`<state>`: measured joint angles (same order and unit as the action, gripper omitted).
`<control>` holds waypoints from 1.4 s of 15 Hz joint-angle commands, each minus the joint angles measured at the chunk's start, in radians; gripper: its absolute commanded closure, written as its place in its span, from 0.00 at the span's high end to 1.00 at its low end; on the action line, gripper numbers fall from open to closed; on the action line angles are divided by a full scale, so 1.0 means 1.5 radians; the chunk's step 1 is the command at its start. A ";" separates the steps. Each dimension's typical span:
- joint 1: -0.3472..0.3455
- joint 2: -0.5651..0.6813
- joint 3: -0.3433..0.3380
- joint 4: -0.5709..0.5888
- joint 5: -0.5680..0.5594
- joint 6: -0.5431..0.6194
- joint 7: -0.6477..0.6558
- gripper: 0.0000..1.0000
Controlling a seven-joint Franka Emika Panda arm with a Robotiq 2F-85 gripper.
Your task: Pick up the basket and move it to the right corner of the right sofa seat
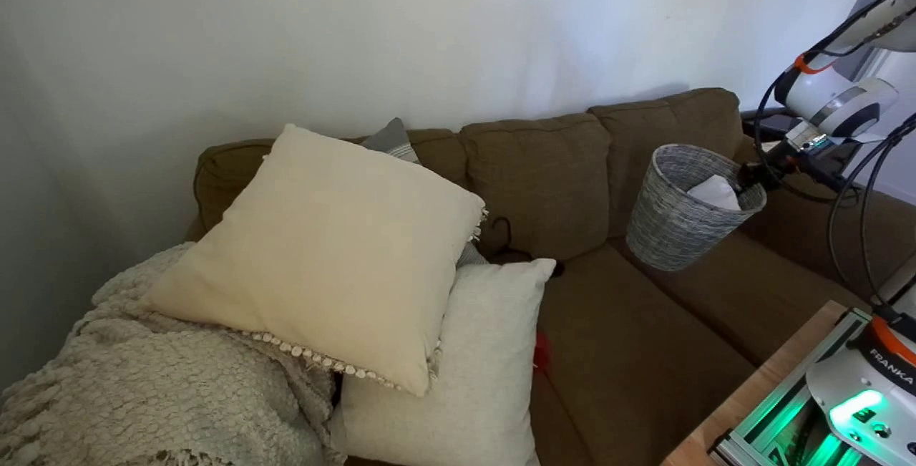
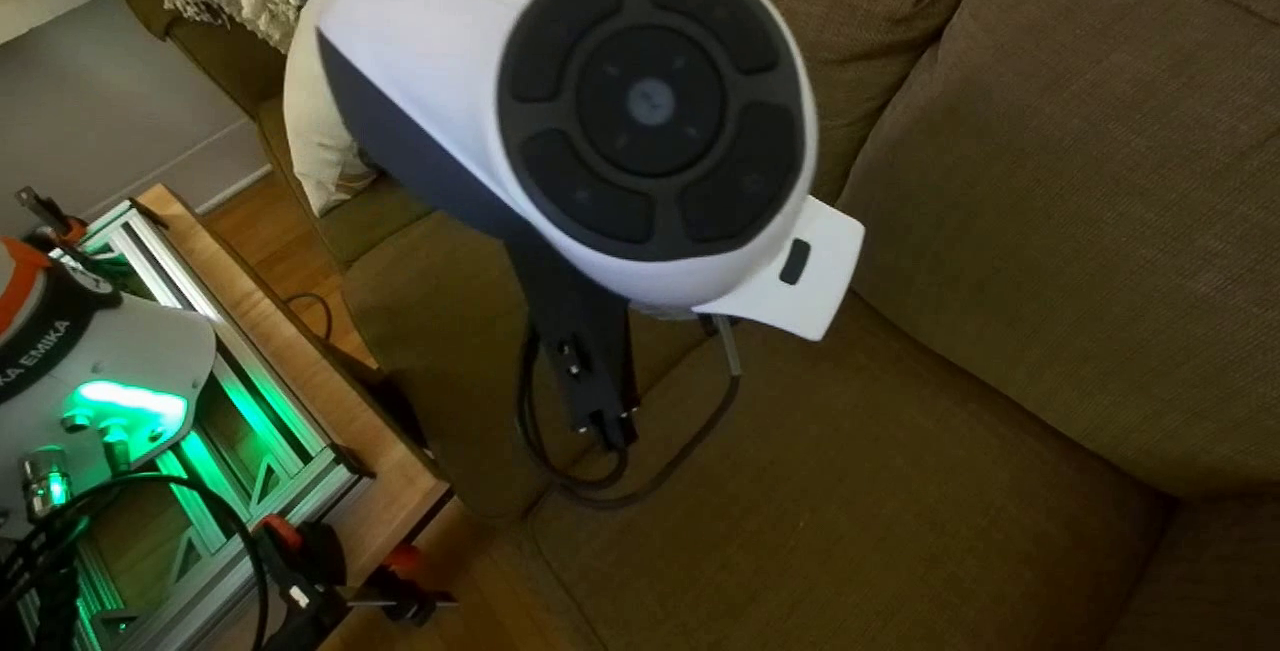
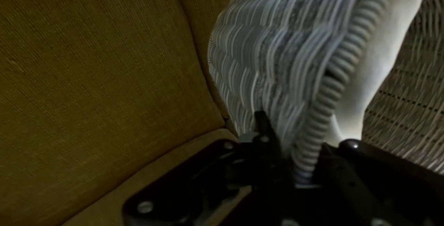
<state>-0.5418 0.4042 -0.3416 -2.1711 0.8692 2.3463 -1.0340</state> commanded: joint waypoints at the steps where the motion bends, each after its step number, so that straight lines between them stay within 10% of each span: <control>1: -0.051 0.078 0.008 0.117 0.027 -0.054 0.095 0.02; 14: -0.242 0.247 0.099 0.314 0.042 0.012 0.304 0.02; 15: -0.243 0.253 0.098 0.320 0.030 0.013 0.328 0.06; 16: -0.243 0.260 0.098 0.327 0.019 0.017 0.348 0.35; 21: -0.227 0.233 0.109 0.307 -0.002 0.062 0.343 0.65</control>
<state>-0.8807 0.7915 -0.2038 -1.6856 0.8925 2.3926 -0.5077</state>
